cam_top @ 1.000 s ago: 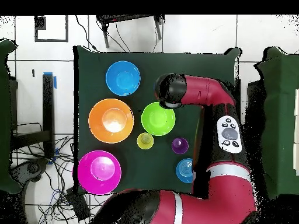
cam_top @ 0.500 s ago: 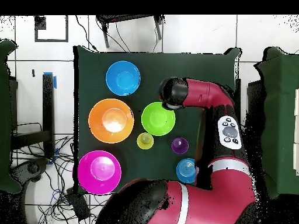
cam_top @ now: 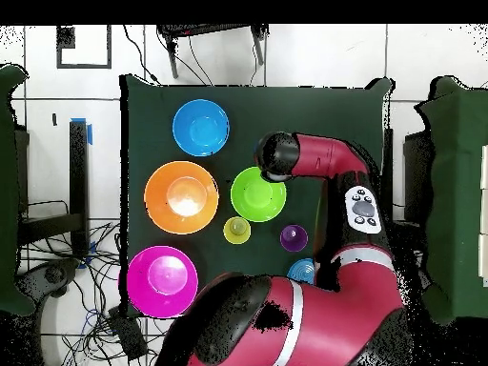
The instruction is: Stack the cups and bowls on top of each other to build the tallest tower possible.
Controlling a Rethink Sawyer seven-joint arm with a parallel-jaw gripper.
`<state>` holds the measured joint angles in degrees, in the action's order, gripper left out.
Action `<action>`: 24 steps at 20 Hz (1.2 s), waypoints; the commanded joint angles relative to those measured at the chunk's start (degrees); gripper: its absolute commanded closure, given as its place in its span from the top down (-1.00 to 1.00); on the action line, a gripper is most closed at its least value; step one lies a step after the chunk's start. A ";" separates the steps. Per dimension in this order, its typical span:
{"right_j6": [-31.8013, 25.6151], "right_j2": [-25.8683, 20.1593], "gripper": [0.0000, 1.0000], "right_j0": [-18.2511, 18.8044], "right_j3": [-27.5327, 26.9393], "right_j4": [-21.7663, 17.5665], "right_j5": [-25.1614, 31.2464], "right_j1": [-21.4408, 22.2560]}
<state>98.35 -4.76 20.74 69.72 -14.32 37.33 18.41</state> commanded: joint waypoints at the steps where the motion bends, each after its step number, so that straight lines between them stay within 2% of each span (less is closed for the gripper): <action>1: -1.67 -3.48 1.00 -1.92 -2.20 -2.53 0.30 -0.21; 8: -5.08 -4.85 1.00 -0.21 4.32 -0.93 4.59 7.66; 11: -5.97 -5.09 1.00 0.33 4.78 -0.82 5.67 9.20; 18: -6.04 -5.22 1.00 1.00 4.55 -1.59 5.14 8.59; 20: -5.79 -5.12 1.00 0.90 4.64 -2.33 3.44 8.07; 24: -5.41 -4.53 1.00 0.41 2.24 -3.18 3.04 6.49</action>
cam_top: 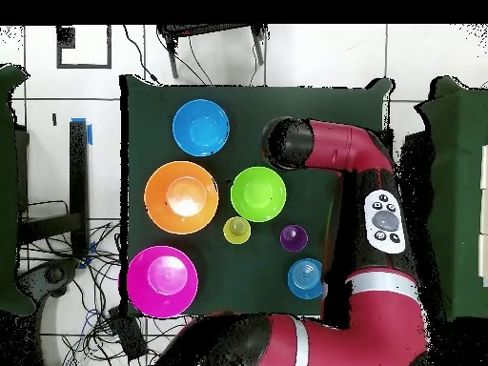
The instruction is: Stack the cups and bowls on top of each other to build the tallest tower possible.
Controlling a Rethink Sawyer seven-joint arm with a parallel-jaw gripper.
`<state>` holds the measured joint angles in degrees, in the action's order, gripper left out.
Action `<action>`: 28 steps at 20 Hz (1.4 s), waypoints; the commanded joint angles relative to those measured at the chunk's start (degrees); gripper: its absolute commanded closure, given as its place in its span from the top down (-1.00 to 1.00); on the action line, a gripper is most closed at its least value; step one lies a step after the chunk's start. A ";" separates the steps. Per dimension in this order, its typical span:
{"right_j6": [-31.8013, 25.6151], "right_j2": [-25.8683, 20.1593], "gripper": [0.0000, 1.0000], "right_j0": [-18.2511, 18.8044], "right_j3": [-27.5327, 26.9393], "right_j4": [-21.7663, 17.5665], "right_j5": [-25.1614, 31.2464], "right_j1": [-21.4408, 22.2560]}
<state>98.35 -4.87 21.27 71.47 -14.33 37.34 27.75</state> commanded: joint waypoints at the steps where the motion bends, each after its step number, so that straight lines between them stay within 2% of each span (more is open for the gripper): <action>1: -4.26 -3.92 1.00 -0.66 -0.28 -3.22 2.71 -3.57; 6: -2.17 -2.85 1.00 -2.50 -3.87 -2.93 4.10 -5.34; 9: -3.10 -3.36 1.00 -1.51 -2.43 -2.64 3.44 -4.68; 14: -5.35 -3.58 1.00 -0.94 -3.67 -2.67 5.84 -4.07; 20: -7.51 -5.24 1.00 0.15 -8.02 -2.11 7.77 -6.82; 22: -7.28 -4.99 1.00 -0.10 -10.49 -2.11 9.17 -8.30; 28: -4.04 -4.39 1.00 -1.80 -13.91 -1.68 8.51 -11.02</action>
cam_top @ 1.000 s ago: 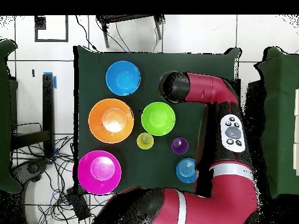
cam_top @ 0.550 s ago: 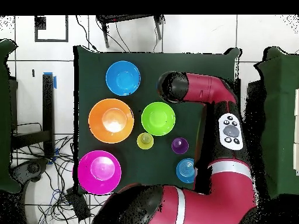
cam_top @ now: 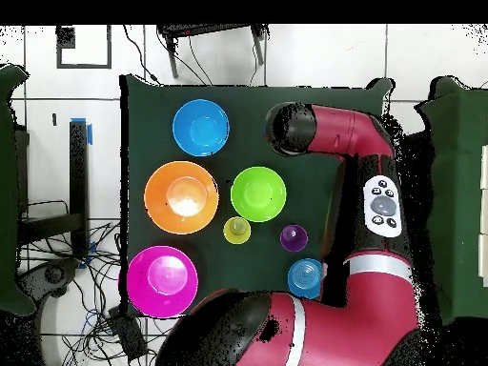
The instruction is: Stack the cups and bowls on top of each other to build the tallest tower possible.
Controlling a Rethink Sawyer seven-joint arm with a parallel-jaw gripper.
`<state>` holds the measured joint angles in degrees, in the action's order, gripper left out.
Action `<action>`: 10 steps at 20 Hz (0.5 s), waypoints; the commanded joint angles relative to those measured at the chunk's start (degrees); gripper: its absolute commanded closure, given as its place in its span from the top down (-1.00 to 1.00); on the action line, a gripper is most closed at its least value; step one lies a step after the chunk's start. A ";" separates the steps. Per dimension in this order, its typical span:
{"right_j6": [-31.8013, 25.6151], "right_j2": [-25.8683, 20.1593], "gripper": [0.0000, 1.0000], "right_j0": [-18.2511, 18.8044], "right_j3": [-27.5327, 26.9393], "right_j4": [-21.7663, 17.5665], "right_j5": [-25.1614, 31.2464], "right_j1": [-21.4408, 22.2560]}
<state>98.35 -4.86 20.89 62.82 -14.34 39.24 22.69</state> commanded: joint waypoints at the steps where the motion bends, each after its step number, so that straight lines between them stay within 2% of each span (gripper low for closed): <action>1: -3.33 -4.16 1.00 -1.93 -6.05 -1.65 6.57 -6.50; 10: -2.70 -3.37 1.00 -3.75 -9.62 -1.62 7.88 -8.41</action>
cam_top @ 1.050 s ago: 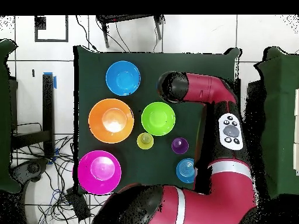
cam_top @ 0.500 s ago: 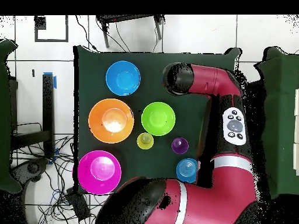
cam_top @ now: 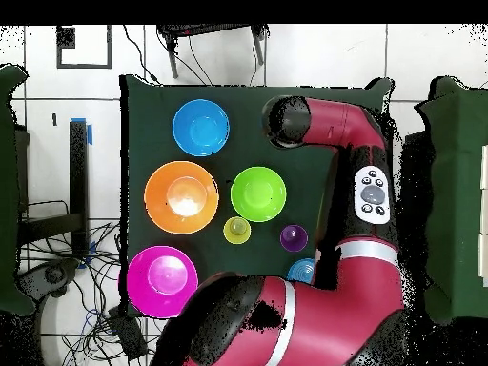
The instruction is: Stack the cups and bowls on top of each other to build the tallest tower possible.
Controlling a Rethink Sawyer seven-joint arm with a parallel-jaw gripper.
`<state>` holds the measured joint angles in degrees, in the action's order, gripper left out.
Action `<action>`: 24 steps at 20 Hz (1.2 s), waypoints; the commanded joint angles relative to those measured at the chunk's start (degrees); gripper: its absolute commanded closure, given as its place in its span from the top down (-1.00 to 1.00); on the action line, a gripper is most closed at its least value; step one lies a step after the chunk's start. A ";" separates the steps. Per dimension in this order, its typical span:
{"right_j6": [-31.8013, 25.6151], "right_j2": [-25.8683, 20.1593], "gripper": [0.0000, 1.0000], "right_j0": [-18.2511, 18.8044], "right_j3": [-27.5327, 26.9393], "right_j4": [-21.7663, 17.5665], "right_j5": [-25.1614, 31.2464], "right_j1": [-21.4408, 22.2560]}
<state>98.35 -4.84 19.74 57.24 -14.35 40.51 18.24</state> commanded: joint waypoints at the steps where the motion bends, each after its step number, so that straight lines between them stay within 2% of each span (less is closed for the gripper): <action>1: -1.76 -2.97 1.00 -2.84 -2.74 -1.43 6.10 -3.43; 10: 2.44 -1.86 1.00 -2.87 11.51 0.75 2.37 4.57; 13: 1.94 -2.47 1.00 -1.40 18.86 0.80 -1.53 8.44; 15: 0.88 -3.24 1.00 -0.10 21.64 0.80 -2.54 9.72; 20: 0.25 -3.60 1.00 0.64 24.19 -0.10 -3.44 11.03; 24: 2.15 -3.00 1.00 0.33 24.45 -1.36 -6.26 9.26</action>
<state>98.35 -4.73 19.86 75.12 -13.73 40.08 27.98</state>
